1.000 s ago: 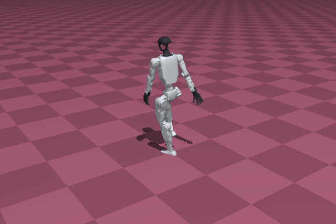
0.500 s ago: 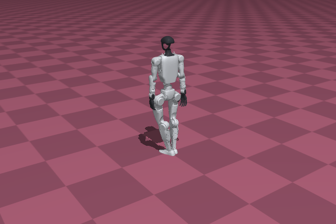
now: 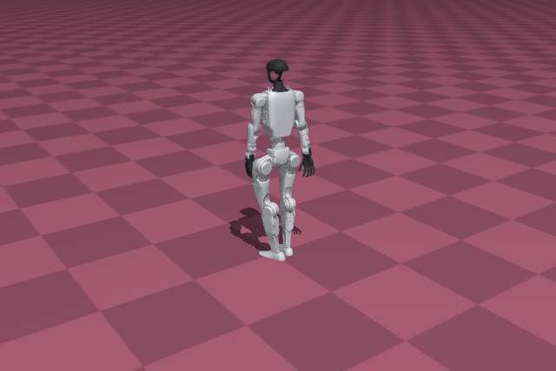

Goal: Upper body actions

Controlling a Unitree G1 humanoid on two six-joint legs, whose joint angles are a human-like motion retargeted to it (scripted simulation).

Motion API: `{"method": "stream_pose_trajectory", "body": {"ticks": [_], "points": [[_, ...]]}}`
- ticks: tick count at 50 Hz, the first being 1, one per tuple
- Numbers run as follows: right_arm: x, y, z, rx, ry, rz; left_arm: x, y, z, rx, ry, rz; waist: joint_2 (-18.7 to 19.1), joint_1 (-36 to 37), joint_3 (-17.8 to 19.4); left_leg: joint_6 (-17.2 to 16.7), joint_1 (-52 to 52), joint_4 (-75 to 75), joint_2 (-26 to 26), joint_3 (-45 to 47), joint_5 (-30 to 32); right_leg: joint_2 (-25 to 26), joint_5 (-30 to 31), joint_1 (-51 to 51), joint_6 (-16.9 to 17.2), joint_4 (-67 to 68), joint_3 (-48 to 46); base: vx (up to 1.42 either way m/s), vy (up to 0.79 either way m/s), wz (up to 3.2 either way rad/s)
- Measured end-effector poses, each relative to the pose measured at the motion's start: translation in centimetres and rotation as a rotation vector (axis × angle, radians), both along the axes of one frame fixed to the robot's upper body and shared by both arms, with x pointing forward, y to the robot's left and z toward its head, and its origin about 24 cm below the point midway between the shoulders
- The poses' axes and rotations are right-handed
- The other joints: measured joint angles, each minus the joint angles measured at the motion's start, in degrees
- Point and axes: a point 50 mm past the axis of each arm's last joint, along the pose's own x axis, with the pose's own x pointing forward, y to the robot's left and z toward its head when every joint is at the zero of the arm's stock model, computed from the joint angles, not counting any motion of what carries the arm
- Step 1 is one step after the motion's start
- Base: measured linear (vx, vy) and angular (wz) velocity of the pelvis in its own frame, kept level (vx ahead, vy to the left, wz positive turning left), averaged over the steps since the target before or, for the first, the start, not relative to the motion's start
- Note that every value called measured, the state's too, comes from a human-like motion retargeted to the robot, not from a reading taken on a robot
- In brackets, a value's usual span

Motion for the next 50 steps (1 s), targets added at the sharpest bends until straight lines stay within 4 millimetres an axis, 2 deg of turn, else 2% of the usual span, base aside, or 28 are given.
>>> {"method": "stream_pose_trajectory", "body": {"ticks": [4, 7, 10, 13, 15, 17, 20, 25, 28, 32, 35, 38, 41, 45, 47, 48, 49, 50], "points": [[-1.6, -1.1, 0.4, -0.061, 0.037, -0.041, 0.6, 0.5, 0.1, 0.017, -0.009, -0.03, 0.7, -1.5, 0.3, -0.7, 0.2, 0.3, 0.7, -1.0, 0.1, 0.5, -0.6, 0.7, -0.2, -0.1, -0.8, 0.01, -0.08, 0.21], [-2.7, -1.6, 0.7, -0.097, 0.072, -0.099, 0.2, 0.9, 0.1, 0.036, -0.008, -0.035, 0.8, -1.0, 0.1, -1.3, 0.5, 0.8, 1.1, -0.7, -0.4, 0.8, -0.9, 1.3, -0.7, -0.1, -0.9, 0.04, -0.11, -0.09], [-2.8, -1.6, 0.8, -0.114, 0.08, -0.155, -1.3, 1.3, -0.2, 0.037, 0.024, 0.012, 1.0, -0.6, 0.1, -2.1, 0.1, 3.2, 1.7, -0.6, -1.7, 0.9, -1.4, 1.5, -1.1, 0.0, -0.6, 0.03, -0.09, -0.03], [-1.3, -1.1, 0.5, -0.105, 0.048, -0.179, -3.9, 1.5, -0.6, 0.022, 0.113, 0.103, 0.8, 0.4, 1.0, -3.8, -1.9, 9.7, 3.2, 1.2, -1.3, 0.3, -1.6, 2.2, -1.6, 0.3, 0.0, -0.01, -0.09, -0.12], [0.7, -0.4, 0.2, -0.07, 0.009, -0.169, -6.0, 1.7, -0.8, 0.02, 0.193, 0.163, -0.3, 1.6, 1.9, -5.2, -4.6, 17.1, 4.8, 3.7, 3.3, -1.2, -1.7, 2.6, -1.8, 0.6, 0.7, -0.08, -0.09, -0.1], [3.7, 0.9, 0.0, -0.006, -0.049, -0.145, -8.2, 2.1, -0.8, 0.041, 0.264, 0.225, -2.3, 1.6, 3.2, -7.1, -10.1, 29.6, 7.2, 2.5, 11.3, -3.7, -2.1, 3.0, -1.9, 0.9, 0.1, -0.17, -0.16, 0.52], [8.9, 3.2, 0.0, 0.121, -0.168, -0.112, -11.6, 2.9, -0.6, 0.1, 0.36, 0.332, -4.4, 3.7, 5.0, -4.0, -22.1, 48.3, 9.1, -1.4, 22.8, -5.7, -2.0, 3.8, -2.2, 0.6, -0.4, -0.11, -0.2, 0.3], [17.8, 6.1, 2.0, 0.278, -0.402, -0.094, -17.4, 2.4, 0.4, 0.024, 0.569, 0.413, -4.4, 10.6, 7.1, -0.8, -37.9, 72.0, 17.7, 1.8, 11.1, -5.5, -1.8, 4.8, -3.7, 0.5, -0.3, -0.07, -0.11, -0.14], [22.2, 7.8, 3.8, 0.361, -0.54, -0.091, -20.7, 1.8, 1.2, -0.034, 0.667, 0.408, -4.5, 12.3, 7.5, 0.1, -45.8, 80.4, 18.3, 1.6, 7.4, -5.7, -2.3, 4.8, -4.4, 1.1, 0.4, 0.0, 0.0, 0.0], [26.0, 9.0, 6.2, 0.444, -0.666, -0.056, -23.8, 1.1, 2.2, -0.045, 0.764, 0.385, -4.8, 14.2, 7.1, -0.3, -51.8, 86.8, 18.3, 2.3, 5.3, -6.1, -2.9, 4.5, -4.9, 1.9, 1.4, 0.06, 0.04, -0.07], [27.6, 9.2, 7.3, 0.446, -0.725, -0.012, -24.4, 0.5, 2.4, -0.059, 0.784, 0.411, -5.3, 15.3, 7.1, -0.5, -51.1, 87.8, 18.4, 3.4, 4.7, -6.9, -3.4, 4.9, -4.8, 2.3, 1.6, 0.02, 0.01, -0.02], [28.2, 9.2, 7.7, 0.437, -0.749, 0.024, -23.7, 0.4, 2.1, -0.085, 0.752, 0.437, -5.7, 15.4, 7.0, -0.8, -46.8, 84.6, 17.4, 3.4, 5.5, -7.3, -3.9, 5.2, -4.6, 2.6, 1.1, 0.02, 0.0, 0.14], [27.7, 9.2, 7.4, 0.433, -0.736, 0.061, -22.5, 0.9, 1.7, -0.082, 0.709, 0.396, -5.9, 14.4, 5.8, -1.1, -39.8, 77.3, 15.6, 3.2, 6.7, -7.5, -4.3, 5.3, -4.1, 2.5, 0.0, 0.06, 0.01, 0.39], [25.5, 9.3, 5.8, 0.391, -0.678, 0.102, -20.4, 1.9, 1.0, -0.05, 0.626, 0.327, -5.8, 11.4, 3.0, -1.9, -26.1, 57.0, 9.9, 1.6, 10.3, -7.3, -4.7, 5.3, -3.2, 2.1, -1.9, 0.1, 0.05, 0.41], [23.7, 9.1, 4.8, 0.36, -0.636, 0.133, -19.1, 2.3, 0.6, -0.031, 0.573, 0.314, -5.1, 10.0, 1.5, -2.2, -16.8, 40.3, 6.4, 0.5, 13.1, -6.2, -5.0, 5.1, -2.9, 2.1, -2.1, 0.12, 0.1, 0.14], [22.8, 9.0, 4.3, 0.347, -0.614, 0.154, -18.5, 2.5, 0.4, -0.016, 0.547, 0.318, -4.2, 9.5, 0.8, -3.5, -11.6, 30.4, 4.9, 0.0, 14.6, -5.0, -5.2, 5.0, -2.9, 2.0, -1.8, 0.14, 0.11, -0.08], [21.8, 8.8, 3.7, 0.331, -0.592, 0.174, -17.9, 2.8, 0.3, -0.001, 0.524, 0.324, -3.2, 9.0, -0.2, -5.1, -7.1, 22.3, 3.5, -0.4, 10.1, -3.5, -5.2, 4.6, -2.8, 2.0, -1.7, 0.14, 0.09, -0.17], [20.8, 8.6, 3.3, 0.315, -0.571, 0.192, -17.3, 3.0, 0.1, 0.015, 0.501, 0.331, -2.2, 8.5, -1.4, -6.7, -3.0, 15.1, 2.2, -0.8, 2.6, -1.8, -5.2, 4.1, -2.8, 1.9, -1.7, 0.18, 0.1, -0.13]]}}
